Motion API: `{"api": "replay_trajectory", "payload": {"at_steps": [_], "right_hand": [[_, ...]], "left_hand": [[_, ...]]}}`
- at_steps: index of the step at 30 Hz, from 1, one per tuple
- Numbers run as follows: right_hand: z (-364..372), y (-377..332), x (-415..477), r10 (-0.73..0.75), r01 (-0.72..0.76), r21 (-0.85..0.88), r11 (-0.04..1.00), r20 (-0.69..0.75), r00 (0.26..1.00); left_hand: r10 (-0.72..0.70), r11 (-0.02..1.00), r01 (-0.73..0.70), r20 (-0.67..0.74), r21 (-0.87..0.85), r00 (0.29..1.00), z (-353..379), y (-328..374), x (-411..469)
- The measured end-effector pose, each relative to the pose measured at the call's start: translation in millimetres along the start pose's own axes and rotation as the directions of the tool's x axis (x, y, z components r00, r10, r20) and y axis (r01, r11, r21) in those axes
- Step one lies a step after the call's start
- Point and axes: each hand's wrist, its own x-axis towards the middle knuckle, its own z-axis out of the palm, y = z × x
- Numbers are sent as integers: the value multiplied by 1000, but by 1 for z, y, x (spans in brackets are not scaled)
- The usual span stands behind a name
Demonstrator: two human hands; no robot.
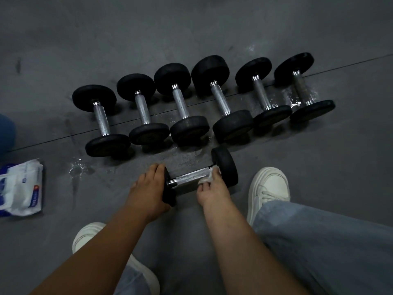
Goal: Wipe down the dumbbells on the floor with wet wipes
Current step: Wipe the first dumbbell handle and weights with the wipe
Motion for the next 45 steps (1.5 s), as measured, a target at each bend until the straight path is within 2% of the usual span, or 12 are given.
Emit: {"api": "replay_trajectory", "payload": {"at_steps": [2, 5, 11, 15, 20, 24, 29, 31, 34, 41, 45], "right_hand": [[0, 0, 5, 11, -11, 14, 1000, -12, 1000], [16, -11, 5, 69, -70, 3, 998, 64, 996], [5, 2, 14, 7, -8, -46, 999, -30, 1000], [20, -7, 12, 23, -17, -73, 997, 79, 997], [8, -5, 2, 21, -21, 2, 1000, 16, 1000], [16, -12, 6, 105, -105, -7, 994, 146, 984], [-15, -3, 19, 130, -154, 154, 976, 160, 979], [-29, 4, 18, 83, -115, 235, 965, 145, 986], [-40, 9, 18, 71, -81, 294, 952, 46, 996], [-24, -4, 12, 151, -166, 247, 955, 75, 986], [-17, -8, 11, 151, -162, 200, 966, 70, 986]], "left_hand": [[-3, 1000, 3, 3, -2, 1000, 1, 0, 0], [-11, 1000, 11, -2, -8, 1000, 0, -1, 1], [-14, 1000, 14, 22, 12, 1000, -1, 1, 1], [-17, 1000, 17, 18, 11, 1000, -2, 1, 0], [-15, 1000, 15, 33, 6, 999, -2, 1, 1], [-16, 1000, 16, 12, -3, 1000, -2, 2, 1], [-8, 1000, 8, 26, -6, 1000, -4, 2, 1], [-6, 1000, 6, 27, -6, 1000, -4, 2, 1], [-4, 1000, 4, 19, -1, 1000, -5, 2, 1], [-12, 1000, 12, 17, 4, 1000, -4, 2, 1], [-7, 1000, 7, 13, 5, 1000, -4, 2, 0]]}}
